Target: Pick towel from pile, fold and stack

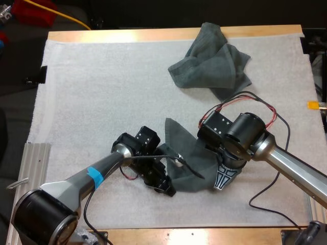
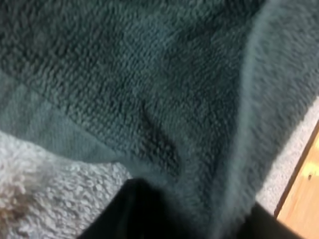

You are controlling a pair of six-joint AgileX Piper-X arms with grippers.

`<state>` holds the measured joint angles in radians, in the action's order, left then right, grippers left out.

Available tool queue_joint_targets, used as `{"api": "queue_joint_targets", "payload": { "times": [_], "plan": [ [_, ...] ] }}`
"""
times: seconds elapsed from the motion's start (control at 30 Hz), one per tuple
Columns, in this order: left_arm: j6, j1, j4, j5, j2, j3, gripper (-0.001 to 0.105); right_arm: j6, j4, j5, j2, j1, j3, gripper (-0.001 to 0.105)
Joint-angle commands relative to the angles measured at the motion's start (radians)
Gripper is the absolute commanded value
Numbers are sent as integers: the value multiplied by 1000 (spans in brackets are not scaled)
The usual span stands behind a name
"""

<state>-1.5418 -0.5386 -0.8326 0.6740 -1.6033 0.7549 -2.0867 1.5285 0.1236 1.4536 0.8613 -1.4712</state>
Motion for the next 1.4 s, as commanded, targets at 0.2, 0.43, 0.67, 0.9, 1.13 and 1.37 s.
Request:
{"api": "queue_joint_targets", "payload": {
  "times": [0.2,0.43,0.67,0.9,1.13,1.37],
  "plan": [
    [1,-1,-6,-11,12,0,21,4,42,-10,-8,0,-3,1],
    [26,-1,-6,-111,124,0,1,24,13,-10,-8,0,-3,1],
    [38,1,-65,-221,276,13,1,166,-64,80,-10,0,-3,1],
    [80,4,-235,-466,437,185,1,282,-177,274,-97,0,-3,1],
    [106,4,-359,-577,470,372,1,288,-197,315,-185,0,-3,1],
    [108,4,-513,-677,483,519,1,288,-201,225,-261,8,-3,1]
  ]
}}
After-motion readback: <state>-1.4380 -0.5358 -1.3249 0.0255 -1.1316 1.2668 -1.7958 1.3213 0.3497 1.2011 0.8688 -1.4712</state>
